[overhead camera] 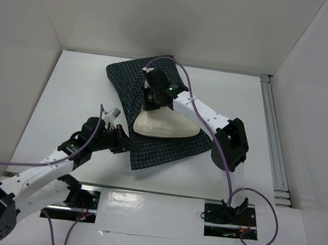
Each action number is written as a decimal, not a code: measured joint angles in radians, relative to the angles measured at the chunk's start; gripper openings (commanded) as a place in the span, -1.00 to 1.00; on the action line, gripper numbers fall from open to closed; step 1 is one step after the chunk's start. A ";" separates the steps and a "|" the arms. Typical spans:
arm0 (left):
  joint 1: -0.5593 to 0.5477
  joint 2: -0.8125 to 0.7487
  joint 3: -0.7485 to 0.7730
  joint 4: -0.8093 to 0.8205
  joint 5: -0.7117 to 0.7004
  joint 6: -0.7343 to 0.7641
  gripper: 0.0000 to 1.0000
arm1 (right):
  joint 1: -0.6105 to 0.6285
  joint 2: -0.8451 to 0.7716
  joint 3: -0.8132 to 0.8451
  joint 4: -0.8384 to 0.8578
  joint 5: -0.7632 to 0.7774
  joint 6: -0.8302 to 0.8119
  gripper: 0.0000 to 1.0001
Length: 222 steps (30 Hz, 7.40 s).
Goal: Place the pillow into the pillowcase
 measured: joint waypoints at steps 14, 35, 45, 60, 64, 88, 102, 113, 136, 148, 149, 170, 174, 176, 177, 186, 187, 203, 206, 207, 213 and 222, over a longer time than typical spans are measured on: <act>0.009 -0.076 0.068 -0.136 0.018 0.054 -1.00 | 0.002 0.086 0.111 0.000 0.055 0.008 -0.99; -0.035 0.400 0.777 -0.615 -0.400 0.296 0.56 | -0.306 -0.670 -0.820 0.171 0.053 0.227 0.70; -0.058 0.851 1.095 -0.667 -0.719 0.498 0.51 | -0.445 -0.680 -0.925 0.254 -0.202 0.318 0.79; -0.060 1.008 1.198 -0.647 -0.584 0.683 0.36 | -0.409 -0.499 -0.934 0.438 -0.343 0.393 0.82; -0.061 1.045 1.198 -0.645 -0.577 0.692 -0.47 | -0.375 -0.468 -0.933 0.460 -0.343 0.409 0.67; -0.058 0.742 0.999 -0.578 -0.227 0.524 -1.00 | -0.358 -0.382 -0.758 0.341 -0.196 0.261 -1.00; -0.070 0.948 1.126 -0.655 -0.113 0.464 -1.00 | -0.344 -0.386 -0.768 0.420 -0.270 0.297 -1.00; -0.066 0.957 1.240 -0.671 -0.015 0.457 -1.00 | -0.256 -0.321 -0.775 0.562 -0.305 0.426 -1.00; -0.102 0.907 1.181 -0.765 -0.339 0.444 0.26 | -0.254 -0.413 -0.760 0.426 -0.281 0.290 0.87; -0.299 0.951 1.343 -0.886 -0.634 0.468 1.00 | -0.469 -0.766 -0.852 0.199 -0.032 0.235 1.00; -0.319 0.970 1.344 -0.897 -0.659 0.468 1.00 | -0.471 -0.766 -0.858 0.185 -0.027 0.234 1.00; -0.356 1.180 1.278 -0.938 -0.866 0.443 -1.00 | -0.476 -0.766 -0.870 0.149 -0.013 0.226 1.00; -0.313 1.207 1.393 -1.013 -0.803 0.441 -1.00 | -0.499 -0.759 -0.850 0.142 -0.066 0.216 1.00; -0.273 1.204 1.470 -1.033 -0.727 0.447 -1.00 | -0.510 -0.749 -0.829 0.146 -0.116 0.212 1.00; -0.250 1.196 1.503 -1.033 -0.689 0.455 -1.00 | -0.514 -0.745 -0.822 0.155 -0.142 0.212 1.00; 0.024 0.914 1.511 -0.997 -0.270 0.491 -1.00 | -0.385 -0.624 -0.687 0.254 -0.295 0.233 0.46; 0.038 0.887 1.492 -0.984 -0.243 0.489 -1.00 | -0.362 -0.613 -0.679 0.275 -0.308 0.239 0.40; 0.112 0.790 1.369 -0.853 0.035 0.394 -1.00 | -0.231 -0.333 -0.629 0.515 -0.400 0.357 -0.05; 0.130 0.756 1.362 -0.828 0.066 0.368 -1.00 | -0.222 -0.332 -0.629 0.559 -0.397 0.378 0.10; 0.132 0.748 1.361 -0.819 0.074 0.359 -1.00 | -0.219 -0.331 -0.629 0.579 -0.396 0.386 0.17; 0.145 0.727 1.345 -0.777 0.116 0.327 -1.00 | -0.214 -0.260 -0.593 0.640 -0.366 0.411 0.41; 0.170 0.725 1.319 -0.724 0.200 0.280 -1.00 | -0.186 -0.108 -0.531 0.652 -0.249 0.415 -0.23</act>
